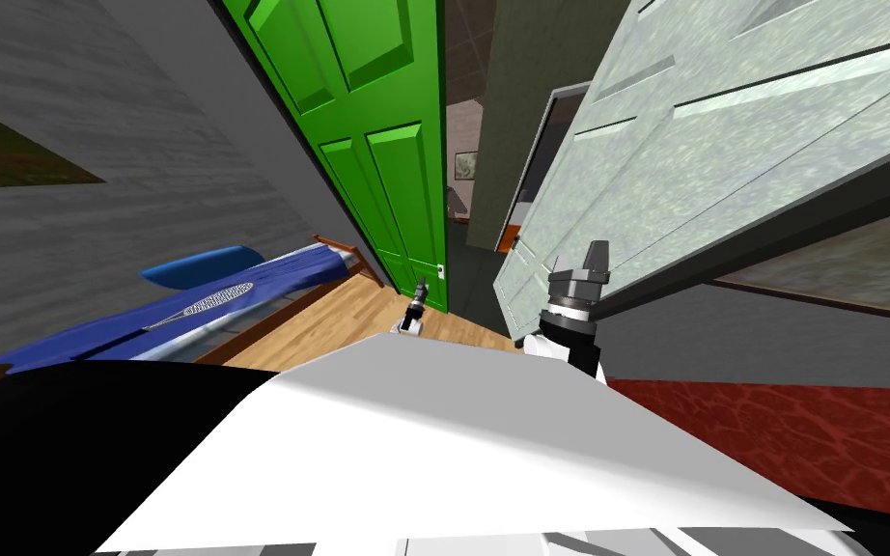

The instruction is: Push the door open

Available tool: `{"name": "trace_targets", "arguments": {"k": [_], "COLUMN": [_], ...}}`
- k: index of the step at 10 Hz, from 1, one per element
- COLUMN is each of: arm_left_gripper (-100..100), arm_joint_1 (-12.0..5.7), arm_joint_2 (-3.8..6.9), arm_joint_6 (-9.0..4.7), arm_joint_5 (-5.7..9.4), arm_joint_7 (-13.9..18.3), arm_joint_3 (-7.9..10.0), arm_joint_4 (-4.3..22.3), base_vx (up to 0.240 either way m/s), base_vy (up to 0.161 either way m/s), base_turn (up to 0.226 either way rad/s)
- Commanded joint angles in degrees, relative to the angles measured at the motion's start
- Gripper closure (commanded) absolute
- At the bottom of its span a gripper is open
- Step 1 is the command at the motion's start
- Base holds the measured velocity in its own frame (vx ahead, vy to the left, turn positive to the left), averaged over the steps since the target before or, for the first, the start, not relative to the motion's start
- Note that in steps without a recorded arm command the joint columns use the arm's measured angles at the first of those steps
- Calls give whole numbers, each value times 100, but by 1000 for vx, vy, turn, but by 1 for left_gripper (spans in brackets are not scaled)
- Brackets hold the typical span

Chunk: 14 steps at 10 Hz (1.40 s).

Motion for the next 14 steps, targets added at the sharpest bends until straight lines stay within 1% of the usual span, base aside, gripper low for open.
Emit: {"name": "trace_targets", "arguments": {"k": [1,2,4,8,12,13,14], "arm_left_gripper": [-100,-100,-100,-100,-100,-100,-100], "arm_joint_1": [-86,-86,-198,-394,-551,-611,-638], "arm_joint_2": [-40,-40,-72,-144,-216,-249,-264], "arm_joint_6": [-59,-59,-102,-176,-236,-258,-269], "arm_joint_5": [6,6,17,36,52,58,61], "arm_joint_7": [-14,-14,-13,-11,-9,-9,-8], "arm_joint_3": [-16,-16,-32,-59,-81,-90,-94], "arm_joint_4": [286,287,605,1162,1610,1782,1859], "base_vx": [35,25,35,37,32,27,29], "base_vy": [104,57,58,92,77,87,85], "base_turn": [-137,-46,-107,-119,-100,-122,-93]}}
